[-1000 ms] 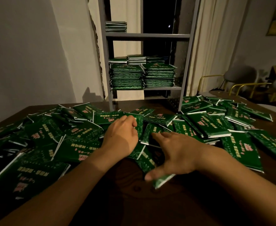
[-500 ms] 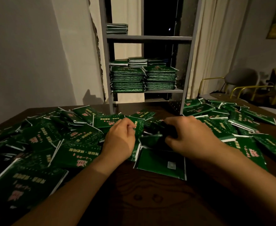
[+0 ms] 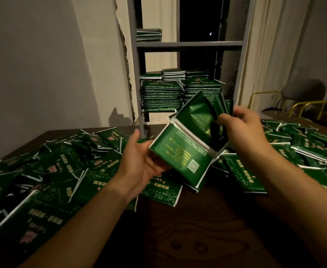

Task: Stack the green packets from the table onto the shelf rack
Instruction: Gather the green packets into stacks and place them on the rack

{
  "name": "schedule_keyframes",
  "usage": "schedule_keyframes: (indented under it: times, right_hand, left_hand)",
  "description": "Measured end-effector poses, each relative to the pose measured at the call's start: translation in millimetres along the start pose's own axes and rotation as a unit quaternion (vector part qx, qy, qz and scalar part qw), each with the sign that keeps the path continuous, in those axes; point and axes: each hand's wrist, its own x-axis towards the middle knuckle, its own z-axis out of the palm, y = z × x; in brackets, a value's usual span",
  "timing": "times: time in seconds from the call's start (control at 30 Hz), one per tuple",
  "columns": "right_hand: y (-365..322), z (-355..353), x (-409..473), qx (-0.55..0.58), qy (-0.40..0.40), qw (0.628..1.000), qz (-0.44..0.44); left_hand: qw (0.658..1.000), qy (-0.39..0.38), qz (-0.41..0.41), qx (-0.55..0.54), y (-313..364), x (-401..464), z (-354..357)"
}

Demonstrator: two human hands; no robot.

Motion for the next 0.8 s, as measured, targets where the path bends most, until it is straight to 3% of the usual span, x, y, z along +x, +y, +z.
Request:
schedule_keyframes:
  times: [0.1,0.17,0.27,0.37,0.5,0.67,0.8]
  right_hand:
    - [23.1,3.7,-5.0,-0.038,-0.058,0.998,0.000]
    - [33.9,5.4,-9.6,-0.099,-0.105,0.989,-0.044]
    - [40.7,7.0,-12.9,-0.112,-0.200,0.970,-0.081]
    - [41.8,3.1,-12.9,-0.117,-0.290,0.949,-0.033]
    - [36.2,1.4,-14.0,-0.102,-0.177,0.979,0.012]
    - [34.7,10.5,-17.6,-0.065,-0.149,0.982,0.094]
    - [30.8,-2.1,-8.5,-0.026,-0.012,0.996,0.082]
  left_hand:
    - [0.992,-0.073,-0.098,0.020,0.2,-6.5,-0.7]
    - [0.989,-0.088,-0.111,0.031,-1.2,-6.4,4.2]
    - [0.995,-0.036,-0.097,-0.004,-9.0,-0.8,9.4]
    - [0.997,0.023,-0.071,0.009,-17.3,8.2,0.1]
    - [0.998,0.054,-0.032,0.029,-13.8,5.8,-3.3]
    - [0.998,-0.004,-0.012,0.056,-13.4,0.9,-0.2]
    - [0.996,0.039,0.017,0.078,-12.1,3.6,-2.5]
